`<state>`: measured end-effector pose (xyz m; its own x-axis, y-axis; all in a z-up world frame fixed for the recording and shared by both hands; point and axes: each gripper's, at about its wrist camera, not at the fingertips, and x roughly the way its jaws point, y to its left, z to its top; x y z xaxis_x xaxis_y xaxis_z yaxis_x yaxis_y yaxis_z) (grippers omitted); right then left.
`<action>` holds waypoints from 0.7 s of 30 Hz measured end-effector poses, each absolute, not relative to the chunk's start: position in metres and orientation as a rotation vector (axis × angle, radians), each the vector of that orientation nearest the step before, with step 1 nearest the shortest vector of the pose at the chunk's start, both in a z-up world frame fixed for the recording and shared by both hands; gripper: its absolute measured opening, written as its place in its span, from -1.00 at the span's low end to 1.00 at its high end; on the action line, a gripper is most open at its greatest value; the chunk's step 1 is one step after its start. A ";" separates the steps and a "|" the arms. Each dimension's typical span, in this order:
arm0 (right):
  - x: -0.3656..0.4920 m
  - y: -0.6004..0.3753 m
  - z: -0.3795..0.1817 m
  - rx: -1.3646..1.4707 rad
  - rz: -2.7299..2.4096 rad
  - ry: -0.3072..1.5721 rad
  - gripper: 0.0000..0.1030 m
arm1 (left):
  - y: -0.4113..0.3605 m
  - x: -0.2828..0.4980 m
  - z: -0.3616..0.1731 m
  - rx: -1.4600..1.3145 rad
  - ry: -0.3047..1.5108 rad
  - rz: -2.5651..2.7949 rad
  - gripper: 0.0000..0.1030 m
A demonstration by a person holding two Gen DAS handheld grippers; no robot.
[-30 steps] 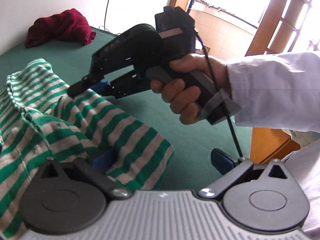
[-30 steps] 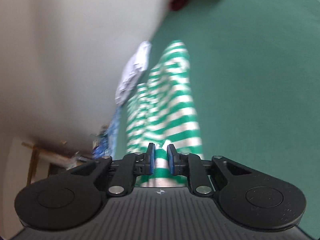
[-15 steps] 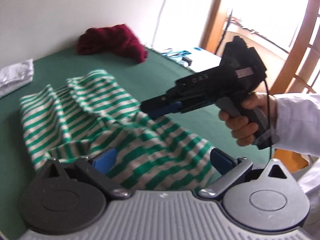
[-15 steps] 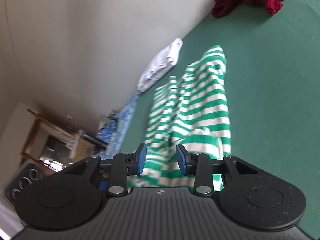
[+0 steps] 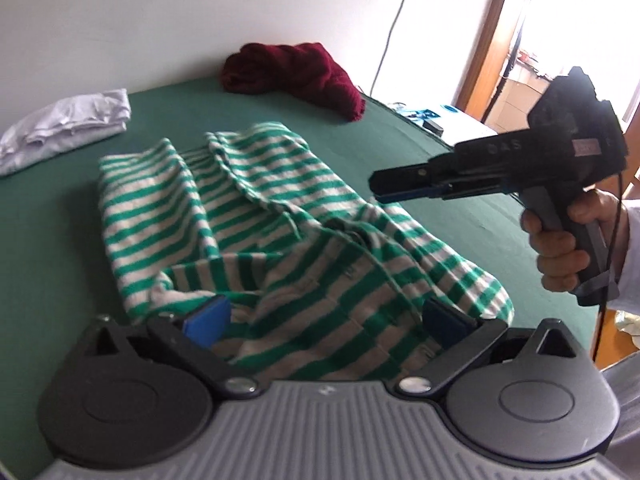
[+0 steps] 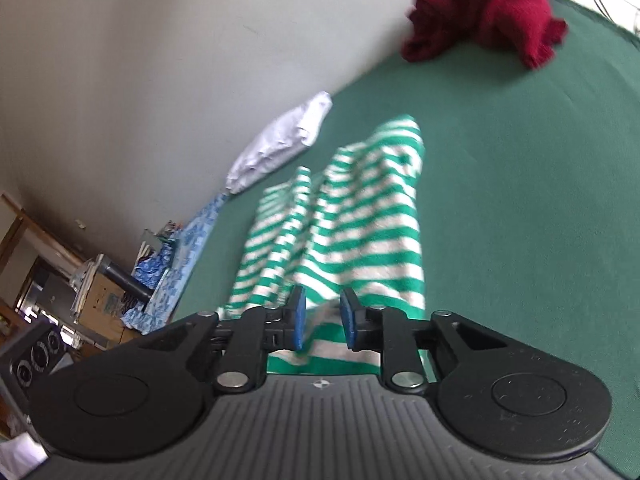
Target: Fold clothes
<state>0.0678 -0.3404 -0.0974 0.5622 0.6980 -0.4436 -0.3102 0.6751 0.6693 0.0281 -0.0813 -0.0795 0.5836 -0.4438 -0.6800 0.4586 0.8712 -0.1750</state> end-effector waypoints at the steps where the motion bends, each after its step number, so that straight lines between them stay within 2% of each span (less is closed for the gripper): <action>1: 0.069 -0.333 -0.094 0.559 0.663 0.749 -0.48 | -0.076 0.033 -0.081 0.012 0.790 -0.504 0.98; 2: 0.071 -0.325 -0.090 0.547 0.694 0.739 -0.36 | -0.071 0.041 -0.085 -0.003 0.803 -0.486 0.97; 6: 0.076 -0.298 -0.086 0.513 0.813 0.747 -0.31 | -0.066 0.058 -0.103 -0.036 0.839 -0.487 0.98; 9: 0.082 -0.283 -0.088 0.441 0.845 0.786 -0.32 | -0.067 0.057 -0.106 -0.032 0.834 -0.497 0.98; 13: 0.093 -0.282 -0.107 0.304 0.776 0.828 -0.48 | -0.062 0.056 -0.104 -0.053 0.841 -0.502 0.98; 21: 0.089 -0.290 -0.125 0.301 0.773 0.758 -0.49 | -0.048 0.042 -0.083 -0.085 0.776 -0.460 0.96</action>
<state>0.0889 -0.2899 -0.1247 0.4734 0.7229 -0.5034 -0.5176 0.6907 0.5051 0.0416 -0.0480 -0.0833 0.6198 -0.4307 -0.6559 0.3691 0.8977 -0.2407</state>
